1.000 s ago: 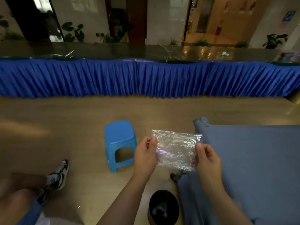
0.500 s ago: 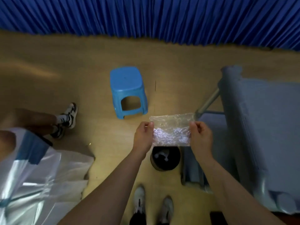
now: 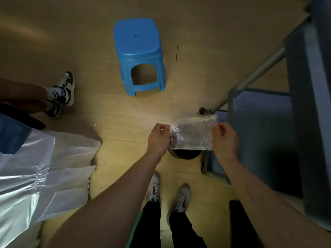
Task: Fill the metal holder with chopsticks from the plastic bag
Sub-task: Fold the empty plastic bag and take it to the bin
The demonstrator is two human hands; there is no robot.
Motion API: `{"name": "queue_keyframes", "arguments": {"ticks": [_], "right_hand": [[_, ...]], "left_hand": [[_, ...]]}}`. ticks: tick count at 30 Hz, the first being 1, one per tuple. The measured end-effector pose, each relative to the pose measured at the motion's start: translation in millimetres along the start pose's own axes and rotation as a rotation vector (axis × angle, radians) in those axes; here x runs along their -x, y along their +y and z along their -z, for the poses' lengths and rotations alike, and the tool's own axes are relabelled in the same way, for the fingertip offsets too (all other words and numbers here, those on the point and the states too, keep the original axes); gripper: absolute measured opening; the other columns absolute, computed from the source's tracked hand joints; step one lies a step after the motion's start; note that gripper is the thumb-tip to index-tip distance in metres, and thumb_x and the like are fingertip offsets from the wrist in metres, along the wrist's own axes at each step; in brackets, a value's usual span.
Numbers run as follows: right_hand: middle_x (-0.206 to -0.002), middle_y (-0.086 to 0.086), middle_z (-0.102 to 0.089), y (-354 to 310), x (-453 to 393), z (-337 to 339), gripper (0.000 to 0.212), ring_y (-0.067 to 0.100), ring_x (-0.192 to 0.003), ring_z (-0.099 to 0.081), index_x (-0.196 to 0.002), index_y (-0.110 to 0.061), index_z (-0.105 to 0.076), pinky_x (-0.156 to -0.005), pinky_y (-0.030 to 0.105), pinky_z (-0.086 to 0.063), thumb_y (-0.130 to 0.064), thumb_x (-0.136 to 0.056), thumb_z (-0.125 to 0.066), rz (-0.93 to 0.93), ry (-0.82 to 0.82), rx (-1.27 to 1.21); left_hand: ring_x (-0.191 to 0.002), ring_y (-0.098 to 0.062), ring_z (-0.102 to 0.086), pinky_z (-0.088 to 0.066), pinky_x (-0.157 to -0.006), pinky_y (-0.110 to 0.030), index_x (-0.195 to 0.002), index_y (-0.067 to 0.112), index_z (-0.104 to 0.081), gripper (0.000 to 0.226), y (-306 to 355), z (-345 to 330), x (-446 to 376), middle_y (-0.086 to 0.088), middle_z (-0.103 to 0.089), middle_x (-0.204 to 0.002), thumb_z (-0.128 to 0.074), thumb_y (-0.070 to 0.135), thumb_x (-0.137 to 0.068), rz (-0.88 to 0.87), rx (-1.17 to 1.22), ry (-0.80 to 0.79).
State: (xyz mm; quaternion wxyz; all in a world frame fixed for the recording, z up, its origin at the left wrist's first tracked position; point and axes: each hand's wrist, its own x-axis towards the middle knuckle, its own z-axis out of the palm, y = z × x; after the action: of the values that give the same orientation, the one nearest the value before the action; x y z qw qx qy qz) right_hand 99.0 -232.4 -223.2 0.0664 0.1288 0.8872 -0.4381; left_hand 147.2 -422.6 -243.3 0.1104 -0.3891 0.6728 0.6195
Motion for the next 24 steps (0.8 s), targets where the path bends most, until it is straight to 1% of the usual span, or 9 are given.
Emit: {"name": "queue_keyframes", "arguments": {"ticks": [2, 3, 5, 7, 9, 12, 16, 20, 24], "right_hand": [[-0.069, -0.012, -0.057, 17, -5, -9, 0.023, 0.001, -0.062, -0.051, -0.081, -0.020, -0.058, -0.050, 0.011, -0.034, -0.030, -0.101, -0.056, -0.019, 0.005, 0.042], [-0.069, -0.012, -0.057, 28, -8, -14, 0.022, 0.000, -0.062, -0.052, -0.082, -0.020, -0.058, -0.049, 0.011, -0.034, -0.030, -0.102, -0.056, -0.020, 0.006, 0.061], [-0.070, -0.012, -0.057, 51, -13, -24, 0.021, -0.001, -0.062, -0.052, -0.083, -0.020, -0.058, -0.049, 0.012, -0.035, -0.029, -0.102, -0.056, -0.027, -0.003, 0.092], [-0.070, -0.010, -0.057, 74, -17, -33, 0.019, 0.001, -0.062, -0.052, -0.086, -0.018, -0.058, -0.050, 0.018, -0.037, -0.027, -0.102, -0.055, -0.034, -0.005, 0.141], [-0.074, -0.002, -0.061, 96, -25, -45, 0.019, 0.011, -0.064, -0.056, -0.089, -0.014, -0.061, -0.051, 0.028, -0.042, -0.026, -0.102, -0.054, -0.069, -0.006, 0.203], [-0.086, 0.010, -0.066, 126, -40, -67, 0.023, 0.028, -0.079, -0.064, -0.098, -0.006, -0.066, -0.065, 0.043, -0.055, -0.024, -0.101, -0.053, -0.133, -0.031, 0.269], [-0.093, 0.017, -0.069, 166, -64, -103, 0.025, 0.035, -0.087, -0.066, -0.099, -0.007, -0.065, -0.074, 0.054, -0.057, -0.028, -0.102, -0.052, -0.156, -0.074, 0.332], [-0.093, 0.016, -0.069, 195, -84, -138, 0.024, 0.036, -0.089, -0.065, -0.095, -0.007, -0.065, -0.075, 0.054, -0.057, -0.028, -0.102, -0.053, -0.107, -0.110, 0.404], [-0.089, 0.014, -0.068, 226, -97, -171, 0.026, 0.033, -0.085, -0.065, -0.092, -0.007, -0.064, -0.070, 0.046, -0.056, -0.028, -0.103, -0.053, -0.033, -0.165, 0.525]], "left_hand": [[-0.096, -0.035, -0.068, -0.057, -0.086, -0.052, -0.109, 0.018, -0.059, 0.021, -19, -4, -9, -0.014, -0.069, -0.108, -0.051, 0.036, -0.102, 0.040, -0.026, 0.004], [-0.096, -0.035, -0.068, -0.057, -0.087, -0.052, -0.110, 0.018, -0.059, 0.021, -29, -6, -13, -0.015, -0.069, -0.109, -0.051, 0.035, -0.103, 0.052, -0.038, 0.002], [-0.087, -0.029, -0.067, -0.057, -0.080, -0.044, -0.111, 0.015, -0.059, 0.021, -52, -11, -20, -0.017, -0.069, -0.108, -0.050, 0.033, -0.104, 0.077, -0.051, -0.011], [-0.080, -0.025, -0.065, -0.054, -0.071, -0.039, -0.112, 0.011, -0.060, 0.023, -78, -15, -24, -0.018, -0.071, -0.105, -0.050, 0.030, -0.105, 0.115, -0.054, -0.028], [-0.076, -0.025, -0.065, -0.052, -0.068, -0.037, -0.110, 0.010, -0.061, 0.022, -106, -22, -29, -0.018, -0.073, -0.099, -0.050, 0.028, -0.105, 0.157, -0.063, -0.048], [-0.070, -0.025, -0.066, -0.050, -0.066, -0.036, -0.107, 0.008, -0.063, 0.020, -145, -33, -39, -0.017, -0.074, -0.090, -0.051, 0.024, -0.104, 0.205, -0.066, -0.080], [-0.065, -0.024, -0.065, -0.047, -0.061, -0.031, -0.102, 0.009, -0.064, 0.017, -190, -53, -64, -0.013, -0.073, -0.081, -0.051, 0.020, -0.104, 0.224, -0.065, -0.112], [-0.064, -0.024, -0.064, -0.047, -0.062, -0.034, -0.094, 0.016, -0.063, 0.016, -211, -71, -98, -0.011, -0.073, -0.079, -0.050, 0.019, -0.104, 0.217, -0.065, -0.132], [-0.066, -0.025, -0.065, -0.047, -0.065, -0.037, -0.102, 0.010, -0.063, 0.016, -221, -86, -140, -0.011, -0.071, -0.079, -0.049, 0.019, -0.104, 0.136, -0.071, -0.144]]}}
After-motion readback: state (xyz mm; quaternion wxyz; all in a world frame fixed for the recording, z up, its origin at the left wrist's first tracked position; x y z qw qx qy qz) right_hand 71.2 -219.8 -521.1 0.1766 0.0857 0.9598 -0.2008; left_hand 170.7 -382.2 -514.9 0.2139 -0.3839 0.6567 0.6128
